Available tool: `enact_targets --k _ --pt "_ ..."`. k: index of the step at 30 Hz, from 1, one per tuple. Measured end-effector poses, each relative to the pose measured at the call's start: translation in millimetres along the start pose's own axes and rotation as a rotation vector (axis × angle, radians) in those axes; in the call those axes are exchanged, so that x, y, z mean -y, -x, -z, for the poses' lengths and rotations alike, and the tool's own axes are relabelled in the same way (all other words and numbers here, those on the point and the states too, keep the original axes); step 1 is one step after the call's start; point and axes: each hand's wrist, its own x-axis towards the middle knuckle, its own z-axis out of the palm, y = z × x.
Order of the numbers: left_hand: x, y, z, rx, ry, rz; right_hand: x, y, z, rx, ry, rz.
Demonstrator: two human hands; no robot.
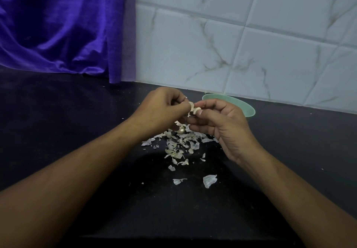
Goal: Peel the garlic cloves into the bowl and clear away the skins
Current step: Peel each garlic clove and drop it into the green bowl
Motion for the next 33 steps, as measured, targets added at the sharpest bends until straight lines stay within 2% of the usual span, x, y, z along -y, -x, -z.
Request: enact_targets --k 7,10,18,23,29,33 --pt "2.3 -4.1 4.6 -0.01 0.235 0.094 2.2 -1.2 0.8 -0.002 -0.024 -0.037" --pt "4.9 -5.1 6.3 -0.026 0.144 0.08 1.2 -1.2 2.1 0.012 -0.031 -0.025" --pt "4.0 -0.5 4.6 -0.038 -0.3 -0.089 -2.4 -1.9 3.4 0.008 0.022 -0.012" --pt "2.0 -0.1 3.5 -0.017 -0.191 -0.075 -2.6 -1.8 2.4 -0.008 0.022 -0.001" --pt "3.0 -0.6 1.8 -0.011 -0.247 -0.147 -1.4 -2.2 3.7 -0.034 0.047 0.007" --pt "5.4 -2.4 1.5 -0.042 -0.179 -0.14 -1.6 -1.8 3.1 -0.039 0.069 0.025"
